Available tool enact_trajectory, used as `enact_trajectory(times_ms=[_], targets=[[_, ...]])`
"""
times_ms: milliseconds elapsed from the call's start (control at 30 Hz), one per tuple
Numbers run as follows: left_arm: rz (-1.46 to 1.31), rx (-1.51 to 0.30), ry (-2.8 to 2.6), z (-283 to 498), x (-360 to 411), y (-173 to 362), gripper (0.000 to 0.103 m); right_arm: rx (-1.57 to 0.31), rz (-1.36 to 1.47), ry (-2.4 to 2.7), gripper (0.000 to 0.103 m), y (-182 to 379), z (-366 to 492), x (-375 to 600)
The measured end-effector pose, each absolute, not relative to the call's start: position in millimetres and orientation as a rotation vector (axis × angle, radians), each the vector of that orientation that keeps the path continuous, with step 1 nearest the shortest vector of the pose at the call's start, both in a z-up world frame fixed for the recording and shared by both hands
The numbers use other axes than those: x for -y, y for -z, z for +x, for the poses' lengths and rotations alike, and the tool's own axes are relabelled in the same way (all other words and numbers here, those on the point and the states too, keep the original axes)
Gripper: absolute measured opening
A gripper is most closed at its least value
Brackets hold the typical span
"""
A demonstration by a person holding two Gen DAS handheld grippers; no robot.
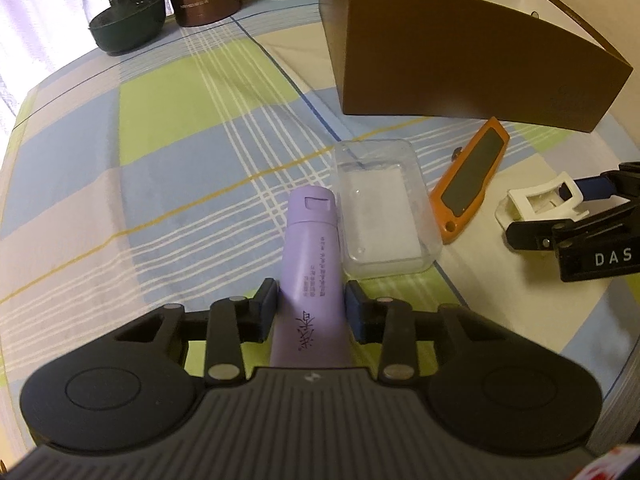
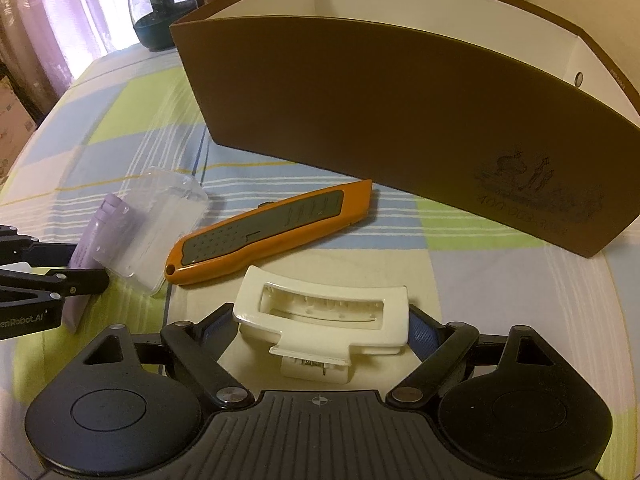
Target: Organize rigid objects
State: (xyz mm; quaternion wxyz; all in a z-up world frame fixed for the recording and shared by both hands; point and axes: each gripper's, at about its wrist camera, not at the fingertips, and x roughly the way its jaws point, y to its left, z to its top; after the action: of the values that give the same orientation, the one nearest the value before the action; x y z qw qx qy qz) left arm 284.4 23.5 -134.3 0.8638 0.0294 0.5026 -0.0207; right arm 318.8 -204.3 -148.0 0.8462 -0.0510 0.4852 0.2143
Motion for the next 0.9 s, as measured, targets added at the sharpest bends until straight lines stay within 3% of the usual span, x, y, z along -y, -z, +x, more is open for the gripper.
enact_trajectory(times_ms=[400,900], targets=[[0.002,-1.115,-0.06,245,-19,129,0.032,-1.014,-0.108,-0.53,0.084,146,303,204],[0.02,-1.092,-0.052,261,-17,130,0.029,-1.016,-0.091,-0.549,0.084,145,301,208]])
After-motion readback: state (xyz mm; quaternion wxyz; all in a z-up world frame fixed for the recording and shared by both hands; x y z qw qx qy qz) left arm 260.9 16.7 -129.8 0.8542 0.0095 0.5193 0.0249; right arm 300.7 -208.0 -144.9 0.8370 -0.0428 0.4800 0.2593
